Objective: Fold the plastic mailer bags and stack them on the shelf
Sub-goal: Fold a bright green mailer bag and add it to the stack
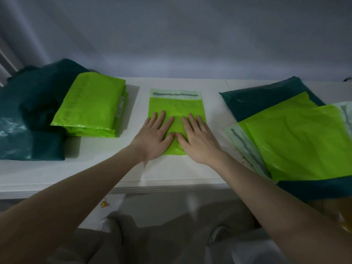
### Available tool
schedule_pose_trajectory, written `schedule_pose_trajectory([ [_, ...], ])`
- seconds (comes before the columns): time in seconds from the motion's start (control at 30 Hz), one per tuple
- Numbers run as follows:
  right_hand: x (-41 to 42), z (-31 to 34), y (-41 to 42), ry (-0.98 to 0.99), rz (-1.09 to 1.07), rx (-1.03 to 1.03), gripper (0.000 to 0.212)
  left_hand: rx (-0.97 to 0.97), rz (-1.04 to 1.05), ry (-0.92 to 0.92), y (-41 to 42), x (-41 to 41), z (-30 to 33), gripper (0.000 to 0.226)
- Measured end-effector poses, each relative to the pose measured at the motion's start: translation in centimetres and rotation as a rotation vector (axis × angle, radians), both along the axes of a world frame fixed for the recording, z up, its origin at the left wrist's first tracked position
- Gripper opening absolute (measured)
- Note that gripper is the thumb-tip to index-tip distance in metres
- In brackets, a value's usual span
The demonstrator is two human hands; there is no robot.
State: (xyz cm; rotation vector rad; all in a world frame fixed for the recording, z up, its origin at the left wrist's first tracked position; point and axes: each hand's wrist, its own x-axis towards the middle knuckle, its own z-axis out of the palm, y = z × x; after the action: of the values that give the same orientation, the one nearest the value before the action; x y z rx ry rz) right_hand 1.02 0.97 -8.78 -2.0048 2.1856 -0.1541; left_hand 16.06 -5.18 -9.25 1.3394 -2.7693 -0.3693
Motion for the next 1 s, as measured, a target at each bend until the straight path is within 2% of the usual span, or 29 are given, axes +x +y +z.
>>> schedule_pose_trajectory([
  [0.13,0.2,0.0,0.1,0.027,-0.003,-0.020,0.065,-0.008,-0.001,0.027,0.2,0.1,0.0,0.074],
  [0.23,0.0,0.7,0.1,-0.053,-0.021,-0.023,0.066,0.054,0.043,0.127,0.0,0.2,0.3,0.076],
  [0.37,-0.5,2.2,-0.7,-0.285,-0.125,-0.063,0.068,0.147,0.172,0.378,-0.8,0.2,2.0,0.065],
  [0.43,-1.0,2.8,-1.3,-0.388,-0.178,-0.079,0.061,0.155,0.248,0.500,-1.6,0.0,2.7,0.050],
  [0.5,-1.6,3.4,-1.8,-0.428,-0.236,-0.091,0.055,0.117,0.312,0.531,-2.4,-0.1,3.1,0.041],
  [0.67,-3.3,3.3,-3.0,-0.492,-0.417,-0.084,0.054,0.189,0.469,0.541,-3.9,-0.3,2.7,0.043],
  [0.87,-3.8,2.3,-3.7,-0.577,-0.504,-0.172,0.046,0.370,0.625,0.765,-4.6,-1.2,2.6,0.034],
  [1.0,-4.0,2.2,-3.5,-0.585,-0.524,-0.211,0.043,0.433,0.716,0.842,-5.2,-1.0,2.7,0.041],
])
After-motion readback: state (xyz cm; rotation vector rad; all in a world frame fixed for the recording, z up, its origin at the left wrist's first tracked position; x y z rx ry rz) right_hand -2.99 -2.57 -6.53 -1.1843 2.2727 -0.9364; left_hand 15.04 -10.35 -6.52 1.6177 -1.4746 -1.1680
